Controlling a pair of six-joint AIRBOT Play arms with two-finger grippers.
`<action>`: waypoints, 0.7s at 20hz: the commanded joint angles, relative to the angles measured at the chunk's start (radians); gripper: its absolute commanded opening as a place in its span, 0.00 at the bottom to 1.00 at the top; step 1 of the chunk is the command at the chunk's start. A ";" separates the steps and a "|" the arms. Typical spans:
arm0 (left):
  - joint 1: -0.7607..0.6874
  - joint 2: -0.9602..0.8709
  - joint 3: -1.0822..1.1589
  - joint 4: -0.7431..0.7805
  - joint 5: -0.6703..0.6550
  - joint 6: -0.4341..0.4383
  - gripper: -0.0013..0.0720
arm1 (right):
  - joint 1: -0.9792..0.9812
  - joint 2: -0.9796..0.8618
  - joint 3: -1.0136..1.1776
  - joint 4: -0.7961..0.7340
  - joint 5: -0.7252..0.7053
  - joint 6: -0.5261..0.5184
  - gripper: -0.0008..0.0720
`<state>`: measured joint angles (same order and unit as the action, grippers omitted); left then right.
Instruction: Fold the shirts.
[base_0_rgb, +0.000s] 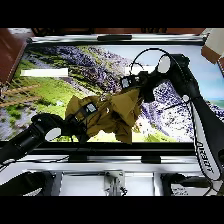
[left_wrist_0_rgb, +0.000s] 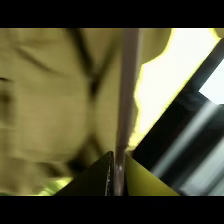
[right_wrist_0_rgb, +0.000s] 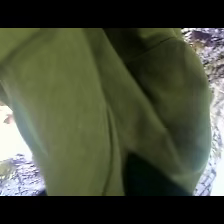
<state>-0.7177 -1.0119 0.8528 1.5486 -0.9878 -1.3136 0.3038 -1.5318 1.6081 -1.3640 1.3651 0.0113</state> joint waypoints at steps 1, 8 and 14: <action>0.075 -0.010 0.017 0.041 0.019 0.031 0.08 | 0.001 0.002 0.000 0.013 0.041 0.048 0.10; 0.238 -0.034 0.028 0.063 0.048 0.124 0.85 | 0.002 0.064 0.000 0.067 0.048 0.189 0.10; 0.332 -0.032 0.207 0.190 -0.069 0.123 0.94 | 0.002 0.109 0.000 0.079 0.079 0.252 0.10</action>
<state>-0.4335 -1.0435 0.9741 1.6817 -0.9981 -1.1969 0.3050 -1.4429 1.6073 -1.2926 1.4231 0.2279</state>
